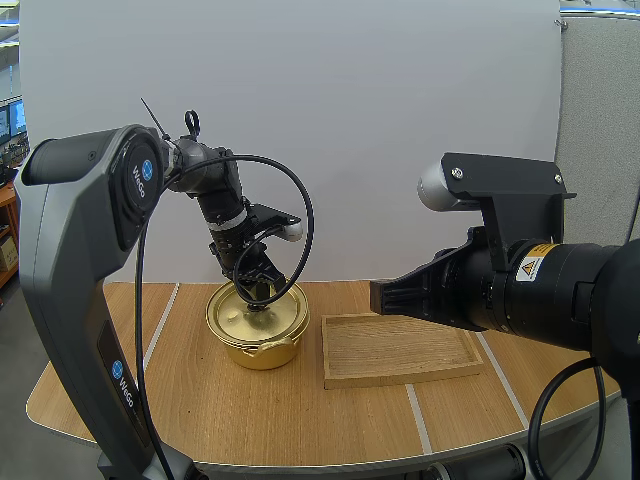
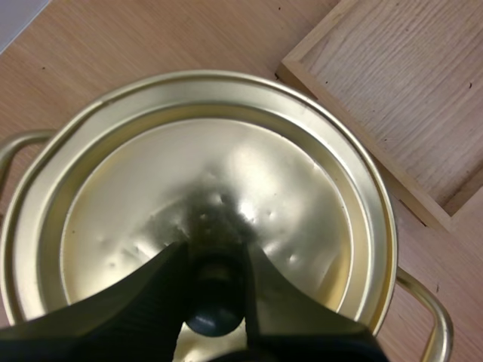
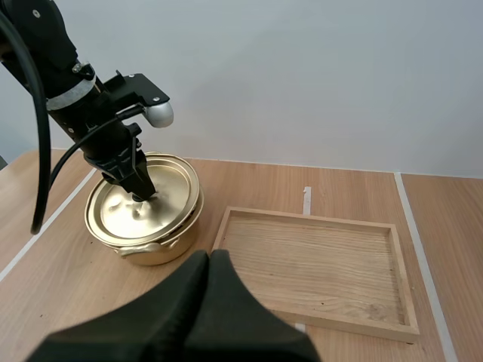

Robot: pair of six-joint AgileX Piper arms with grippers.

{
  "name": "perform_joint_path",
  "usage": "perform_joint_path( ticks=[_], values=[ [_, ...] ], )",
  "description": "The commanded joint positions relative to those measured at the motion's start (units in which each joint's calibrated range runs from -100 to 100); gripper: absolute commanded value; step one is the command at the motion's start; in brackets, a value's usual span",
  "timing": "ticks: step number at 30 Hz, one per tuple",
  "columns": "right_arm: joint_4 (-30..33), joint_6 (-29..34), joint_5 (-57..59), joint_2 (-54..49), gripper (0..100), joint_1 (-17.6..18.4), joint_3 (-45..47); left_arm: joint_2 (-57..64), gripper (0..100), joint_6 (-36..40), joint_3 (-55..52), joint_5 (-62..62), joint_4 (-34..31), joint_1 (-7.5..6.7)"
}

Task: Open the pot, put the grape inside, and close it

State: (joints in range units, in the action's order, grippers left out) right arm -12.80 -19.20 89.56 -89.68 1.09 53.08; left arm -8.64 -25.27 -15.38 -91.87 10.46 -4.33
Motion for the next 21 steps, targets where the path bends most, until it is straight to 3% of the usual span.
perform_joint_path(
  ticks=[1, 19, 21],
  values=[
    [-0.20, 0.17, -0.50, -0.43, 0, 0.06, 0.26, -1.15, 0, -0.25, -0.32, 0.88, 1.39, -0.19],
    [-0.20, 0.17, -0.50, -0.43, 0, 0.06, 0.26, -4.10, 0, -0.62, -0.48, 0.03, 1.74, -0.19],
    [-0.20, 0.17, -0.50, -0.43, 0, 0.06, 0.26, -4.10, 4, -0.62, -0.48, -0.16, 2.11, -0.19]
  ],
)
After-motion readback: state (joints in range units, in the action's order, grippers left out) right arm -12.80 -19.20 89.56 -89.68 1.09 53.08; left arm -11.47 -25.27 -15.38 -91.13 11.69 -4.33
